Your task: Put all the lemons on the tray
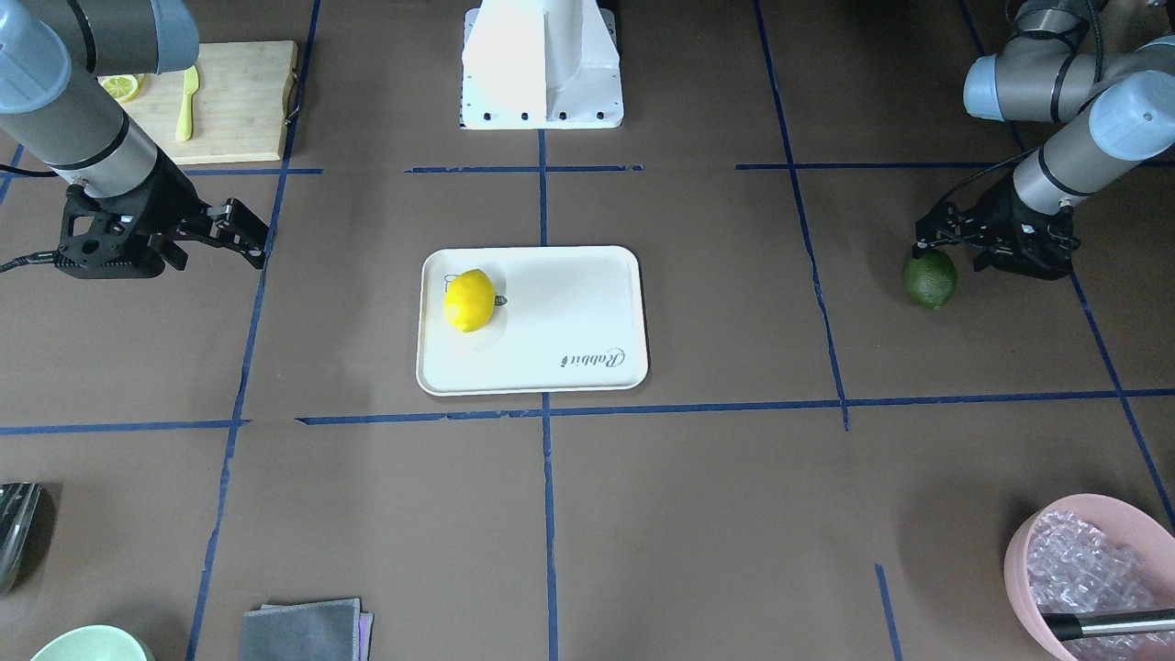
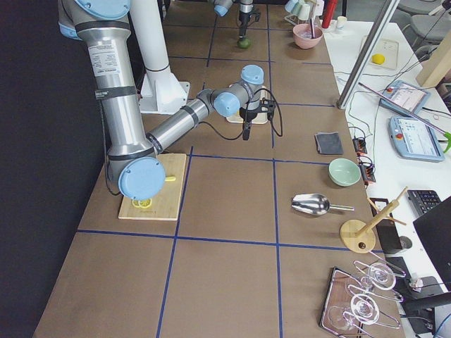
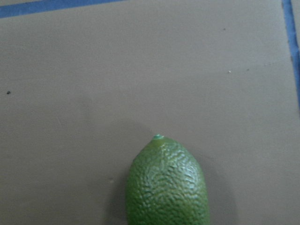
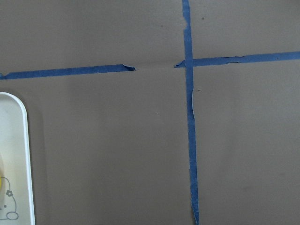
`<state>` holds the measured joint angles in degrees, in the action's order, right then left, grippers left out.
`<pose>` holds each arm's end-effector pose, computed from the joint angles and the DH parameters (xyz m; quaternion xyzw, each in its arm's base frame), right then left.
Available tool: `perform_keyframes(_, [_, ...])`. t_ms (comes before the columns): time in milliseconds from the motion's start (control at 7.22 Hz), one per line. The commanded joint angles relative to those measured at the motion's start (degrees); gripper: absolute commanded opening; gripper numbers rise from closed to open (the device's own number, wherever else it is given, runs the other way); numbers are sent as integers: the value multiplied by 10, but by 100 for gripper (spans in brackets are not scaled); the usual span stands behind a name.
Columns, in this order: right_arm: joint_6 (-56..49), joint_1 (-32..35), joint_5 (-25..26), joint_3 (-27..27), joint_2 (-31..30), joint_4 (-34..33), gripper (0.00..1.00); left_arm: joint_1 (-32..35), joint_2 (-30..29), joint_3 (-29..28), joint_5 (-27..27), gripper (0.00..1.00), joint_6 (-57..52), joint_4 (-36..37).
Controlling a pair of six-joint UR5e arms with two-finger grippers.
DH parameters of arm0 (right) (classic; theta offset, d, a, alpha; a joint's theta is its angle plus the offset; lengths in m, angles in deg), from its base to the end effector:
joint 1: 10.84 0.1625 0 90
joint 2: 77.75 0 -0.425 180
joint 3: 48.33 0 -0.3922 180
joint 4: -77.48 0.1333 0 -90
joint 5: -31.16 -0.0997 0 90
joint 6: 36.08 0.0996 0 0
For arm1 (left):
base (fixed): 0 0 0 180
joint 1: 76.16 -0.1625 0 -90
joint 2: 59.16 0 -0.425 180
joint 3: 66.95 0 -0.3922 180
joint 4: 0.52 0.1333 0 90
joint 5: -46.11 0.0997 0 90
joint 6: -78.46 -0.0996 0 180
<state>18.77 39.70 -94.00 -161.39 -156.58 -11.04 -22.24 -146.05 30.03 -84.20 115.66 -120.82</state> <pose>-0.2814 -0.4614 0.3668 -0.0120 -0.4098 0.0297 0.9116 0.2349 -0.4393 0.5672 0.0247 0.4289 0.0925 0.8983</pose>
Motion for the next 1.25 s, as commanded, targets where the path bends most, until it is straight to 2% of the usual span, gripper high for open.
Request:
perform_keyframes(0, [0, 0, 0, -1, 0, 0, 100, -3, -27, -30, 1, 100, 0, 0])
perform_keyframes(831, [0, 0, -3, 0, -1, 0, 100, -22, -30, -48, 0, 97, 3, -3])
perform_keyframes(970, [0, 0, -3, -1, -1, 0, 100, -23, -30, -48, 0, 90, 3, -3])
perform_keyframes(1108, [1, 0, -3, -1, -1, 0, 100, -23, -31, -48, 0, 57, 6, -3])
